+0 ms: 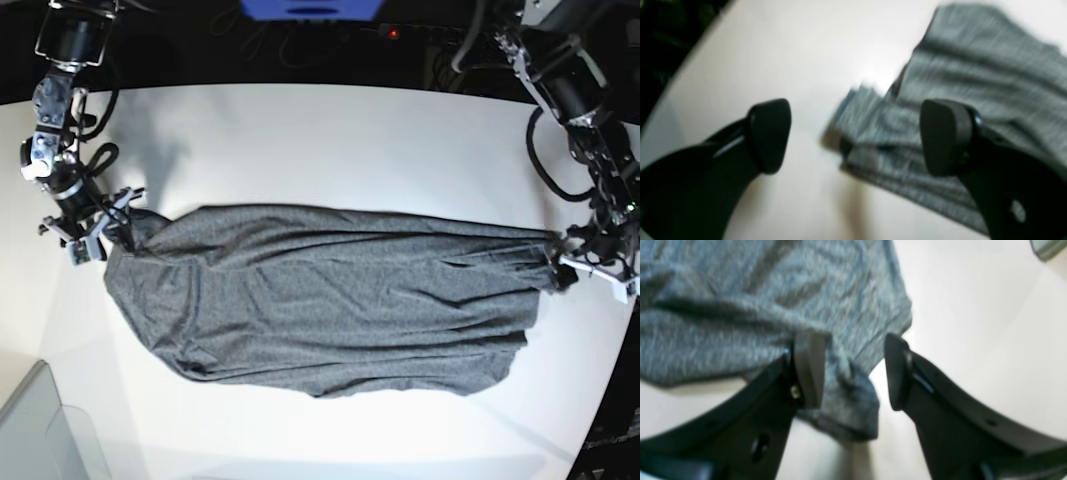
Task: Layout the t-shirt on the table in an organized manner, then fold the t-shirt properly
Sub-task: 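Pull the held corners outward with both grippers to straighten the fold, then drag the held folded edge away from the shirt body with both grippers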
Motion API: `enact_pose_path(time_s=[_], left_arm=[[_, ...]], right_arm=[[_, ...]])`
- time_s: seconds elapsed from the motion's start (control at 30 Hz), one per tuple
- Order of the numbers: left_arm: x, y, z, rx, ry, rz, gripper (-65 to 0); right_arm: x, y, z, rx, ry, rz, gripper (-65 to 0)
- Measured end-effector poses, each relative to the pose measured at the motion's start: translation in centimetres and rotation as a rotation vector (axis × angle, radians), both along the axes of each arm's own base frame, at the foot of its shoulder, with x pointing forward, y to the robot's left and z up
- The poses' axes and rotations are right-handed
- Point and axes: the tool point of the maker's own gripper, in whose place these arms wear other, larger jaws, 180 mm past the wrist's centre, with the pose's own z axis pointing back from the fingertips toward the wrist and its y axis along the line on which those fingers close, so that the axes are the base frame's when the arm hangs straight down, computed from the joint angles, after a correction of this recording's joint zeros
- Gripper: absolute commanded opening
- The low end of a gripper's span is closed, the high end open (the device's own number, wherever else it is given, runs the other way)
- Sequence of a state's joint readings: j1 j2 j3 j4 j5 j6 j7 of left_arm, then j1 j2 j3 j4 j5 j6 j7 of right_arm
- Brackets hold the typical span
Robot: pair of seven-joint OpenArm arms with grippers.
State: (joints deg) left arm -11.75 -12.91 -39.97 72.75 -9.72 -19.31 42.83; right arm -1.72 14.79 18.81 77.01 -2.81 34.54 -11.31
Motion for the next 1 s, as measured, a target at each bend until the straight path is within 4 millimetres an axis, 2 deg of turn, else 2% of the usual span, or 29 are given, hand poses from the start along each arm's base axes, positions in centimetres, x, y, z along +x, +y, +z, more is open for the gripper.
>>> enact_pose_path(time_s=[0.1,0.33,0.47,0.7,0.73,0.8,0.9,1.0], left_arm=[[-0.2,-1.1,-2.0,-0.049,0.030,-0.002,-6.1],[0.6,-3.2,-3.5,-0.097,-0.028,0.006,-6.4],[0.0,-3.3,-5.0,-0.119,0.010,0.011,-6.5],[0.1,-2.9,-5.8,-0.131,-0.004,0.028,-6.9],[0.2,-2.8,-5.7,-0.131,-0.009,0.029,-8.5],[0.1,-2.8,-5.9,-0.133,-0.005,0.028,-16.0],[0.0,-2.7,-6.0,-0.135,-0.003,0.030,-32.2],[0.0,-2.9,-6.1,-0.140,0.005,0.028,-47.8]], right_arm=[[-0.2,0.9,-0.5,0.018,0.007,0.003,-35.2],[-1.2,0.8,-1.1,0.012,0.029,0.005,-35.2],[-0.8,0.7,-0.7,0.013,0.014,0.004,-35.2],[-0.7,0.5,-0.1,-0.002,0.004,0.006,-35.1],[-0.7,0.6,0.2,-0.007,-0.005,0.009,-34.9],[-1.0,0.8,0.8,-0.017,-0.019,0.018,-32.7],[-1.8,1.0,1.1,-0.029,-0.024,0.031,-29.0],[-2.4,1.0,0.6,-0.031,-0.005,0.031,-28.2]])
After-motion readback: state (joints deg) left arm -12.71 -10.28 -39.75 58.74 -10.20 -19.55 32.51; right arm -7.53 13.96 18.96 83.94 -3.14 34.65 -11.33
